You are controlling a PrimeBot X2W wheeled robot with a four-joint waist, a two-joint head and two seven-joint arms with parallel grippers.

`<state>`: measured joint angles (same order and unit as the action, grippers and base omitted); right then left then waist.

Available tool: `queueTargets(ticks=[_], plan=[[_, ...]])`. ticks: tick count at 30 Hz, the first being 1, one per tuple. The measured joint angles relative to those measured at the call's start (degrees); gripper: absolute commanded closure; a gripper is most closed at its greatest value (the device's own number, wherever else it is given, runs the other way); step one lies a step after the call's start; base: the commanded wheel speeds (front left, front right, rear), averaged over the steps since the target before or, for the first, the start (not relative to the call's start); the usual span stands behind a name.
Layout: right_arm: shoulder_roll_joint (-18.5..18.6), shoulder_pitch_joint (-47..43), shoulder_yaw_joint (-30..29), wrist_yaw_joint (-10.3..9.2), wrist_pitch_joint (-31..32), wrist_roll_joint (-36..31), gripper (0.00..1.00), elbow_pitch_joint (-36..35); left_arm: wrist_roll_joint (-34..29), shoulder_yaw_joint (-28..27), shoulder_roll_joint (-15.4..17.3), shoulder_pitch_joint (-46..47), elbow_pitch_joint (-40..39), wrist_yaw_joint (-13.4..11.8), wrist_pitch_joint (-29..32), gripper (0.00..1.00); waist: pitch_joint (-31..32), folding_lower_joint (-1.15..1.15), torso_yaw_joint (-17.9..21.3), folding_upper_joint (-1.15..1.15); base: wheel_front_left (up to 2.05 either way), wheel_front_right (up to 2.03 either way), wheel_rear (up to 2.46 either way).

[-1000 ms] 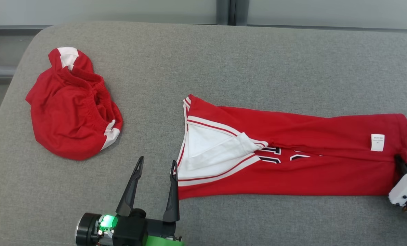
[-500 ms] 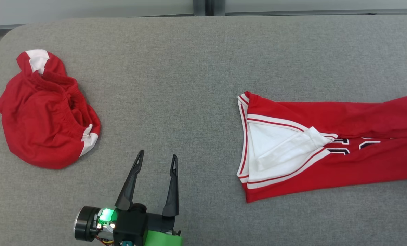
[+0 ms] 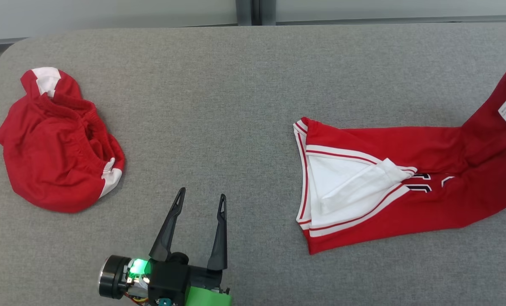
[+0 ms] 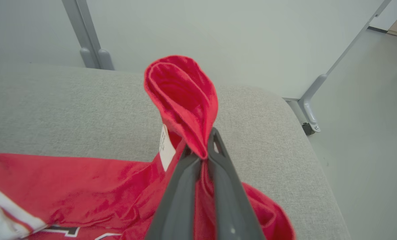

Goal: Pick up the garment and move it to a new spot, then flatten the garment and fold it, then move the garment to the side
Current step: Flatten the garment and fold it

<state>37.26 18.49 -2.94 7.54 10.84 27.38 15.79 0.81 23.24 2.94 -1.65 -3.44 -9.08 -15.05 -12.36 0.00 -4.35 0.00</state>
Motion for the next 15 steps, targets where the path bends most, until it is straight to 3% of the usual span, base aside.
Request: queueTargets(ticks=[5,8,11,15], plan=[[-9.45,-7.34,-5.21,0.00,7.93,-6.42,1.00,-18.52,0.53,0.44,-0.03,-0.04,-0.04,-0.30,0.00,0.00,0.29,0.00,-1.74,0.00,0.00,0.00,0.00],[-14.63,-10.14,-5.17,0.00,11.57,-9.44,1.00,-26.81,0.70,0.81,-0.02,-0.02,0.09,-0.33,0.00,0.00,0.38,0.00,-2.81,0.00,0.00,0.00,0.00],[-19.91,-11.90,-2.32,0.00,14.57,-12.39,1.00,-33.03,1.31,1.37,-0.03,0.04,0.14,-0.36,0.00,0.00,0.48,0.00,-4.02,0.00,0.00,0.00,0.00],[-23.28,-12.01,1.14,-0.01,15.56,-14.12,1.00,-34.12,1.68,1.89,-0.02,0.18,0.26,-0.57,0.00,0.00,0.60,0.00,-4.84,0.00,0.00,0.00,0.00]])
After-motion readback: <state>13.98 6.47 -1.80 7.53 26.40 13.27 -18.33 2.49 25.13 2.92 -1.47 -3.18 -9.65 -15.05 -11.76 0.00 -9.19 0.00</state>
